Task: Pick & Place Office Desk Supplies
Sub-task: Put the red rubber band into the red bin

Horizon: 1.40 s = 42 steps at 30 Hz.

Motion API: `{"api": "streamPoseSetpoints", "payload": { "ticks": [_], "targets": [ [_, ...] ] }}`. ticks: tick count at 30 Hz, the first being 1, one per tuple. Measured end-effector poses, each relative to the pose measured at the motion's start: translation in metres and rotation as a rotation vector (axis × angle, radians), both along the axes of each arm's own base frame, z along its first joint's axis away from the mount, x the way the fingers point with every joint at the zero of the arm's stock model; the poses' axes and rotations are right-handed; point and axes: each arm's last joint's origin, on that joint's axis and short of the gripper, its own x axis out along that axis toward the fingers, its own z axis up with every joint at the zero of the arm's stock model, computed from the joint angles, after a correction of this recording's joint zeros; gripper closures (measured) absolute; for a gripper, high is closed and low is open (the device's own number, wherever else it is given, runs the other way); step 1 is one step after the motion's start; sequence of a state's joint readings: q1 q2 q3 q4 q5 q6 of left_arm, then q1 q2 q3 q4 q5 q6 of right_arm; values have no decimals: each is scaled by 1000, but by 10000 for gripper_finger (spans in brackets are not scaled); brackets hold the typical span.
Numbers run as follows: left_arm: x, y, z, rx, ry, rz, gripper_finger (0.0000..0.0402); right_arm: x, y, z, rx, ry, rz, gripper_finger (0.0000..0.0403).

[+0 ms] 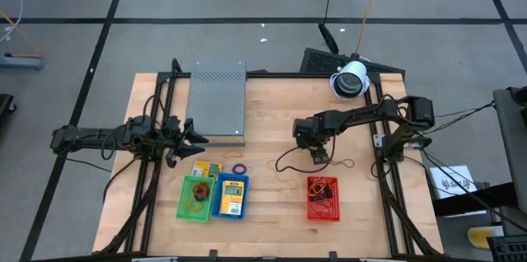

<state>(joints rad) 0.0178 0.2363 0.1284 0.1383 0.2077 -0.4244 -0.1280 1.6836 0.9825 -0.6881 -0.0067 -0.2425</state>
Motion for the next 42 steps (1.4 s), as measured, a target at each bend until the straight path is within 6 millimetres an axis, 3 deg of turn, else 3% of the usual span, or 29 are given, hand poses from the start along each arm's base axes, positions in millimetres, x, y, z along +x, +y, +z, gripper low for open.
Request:
{"api": "streamPoseSetpoints", "payload": {
  "ticks": [21, 42],
  "targets": [
    [0, 0, 0, 0, 0, 0, 215, 1, 2, -1, 92, -28, -53, 154],
    [0, 0, 0, 0, 0, 0, 215, 6, 4, -1, 97, -71, -32, 333]
  ]
}}
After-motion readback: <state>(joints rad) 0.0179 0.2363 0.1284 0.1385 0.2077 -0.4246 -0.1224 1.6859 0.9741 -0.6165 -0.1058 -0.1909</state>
